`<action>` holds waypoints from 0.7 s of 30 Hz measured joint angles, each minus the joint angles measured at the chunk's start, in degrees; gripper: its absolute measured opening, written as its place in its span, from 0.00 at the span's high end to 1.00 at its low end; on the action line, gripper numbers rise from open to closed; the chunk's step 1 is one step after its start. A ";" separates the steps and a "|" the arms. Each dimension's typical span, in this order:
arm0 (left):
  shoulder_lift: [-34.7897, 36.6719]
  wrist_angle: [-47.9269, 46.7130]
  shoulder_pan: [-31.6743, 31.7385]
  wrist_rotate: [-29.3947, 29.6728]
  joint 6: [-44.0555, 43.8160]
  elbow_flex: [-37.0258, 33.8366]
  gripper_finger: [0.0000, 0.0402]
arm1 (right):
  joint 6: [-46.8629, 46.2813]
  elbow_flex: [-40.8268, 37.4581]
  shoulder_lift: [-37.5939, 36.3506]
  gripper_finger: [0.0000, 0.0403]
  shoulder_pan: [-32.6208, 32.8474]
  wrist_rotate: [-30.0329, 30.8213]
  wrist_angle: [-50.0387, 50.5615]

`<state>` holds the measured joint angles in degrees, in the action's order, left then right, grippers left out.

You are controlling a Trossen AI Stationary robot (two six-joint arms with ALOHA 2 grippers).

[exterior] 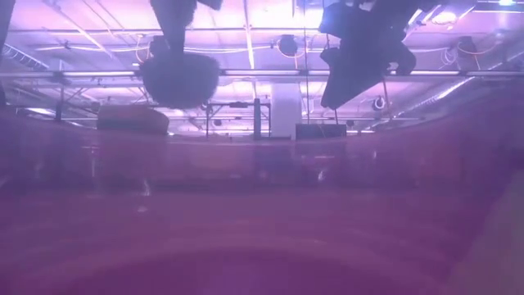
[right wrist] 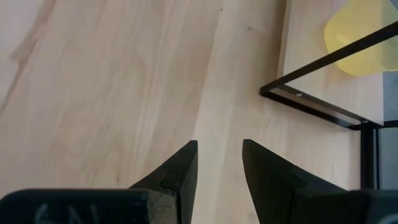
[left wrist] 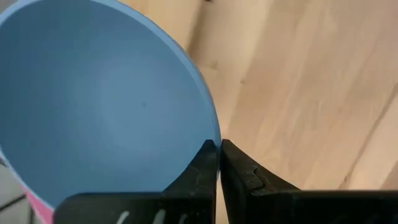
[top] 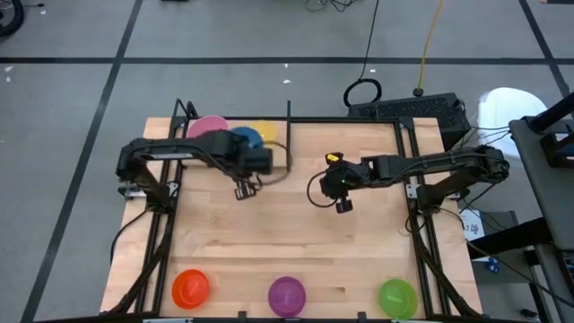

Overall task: Place and stack bowls onto a shelf
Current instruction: Stack the blue bowl on top of the pink bowl on the shelf

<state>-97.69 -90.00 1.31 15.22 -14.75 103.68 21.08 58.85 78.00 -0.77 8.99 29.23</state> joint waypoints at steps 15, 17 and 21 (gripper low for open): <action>12.21 -0.08 14.81 4.51 -0.73 0.02 0.99 | 0.67 0.00 0.00 0.70 -1.14 -0.04 -0.27; 12.20 0.06 17.18 4.22 1.68 0.01 0.99 | 0.65 0.00 0.00 0.70 -1.14 -0.04 -0.28; 12.26 0.03 21.16 1.94 4.48 -0.10 0.99 | 0.63 0.00 0.00 0.70 -1.14 -0.04 -0.28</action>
<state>-85.43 -89.97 22.46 17.17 -10.28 103.58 21.71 58.85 78.00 -1.91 8.95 28.95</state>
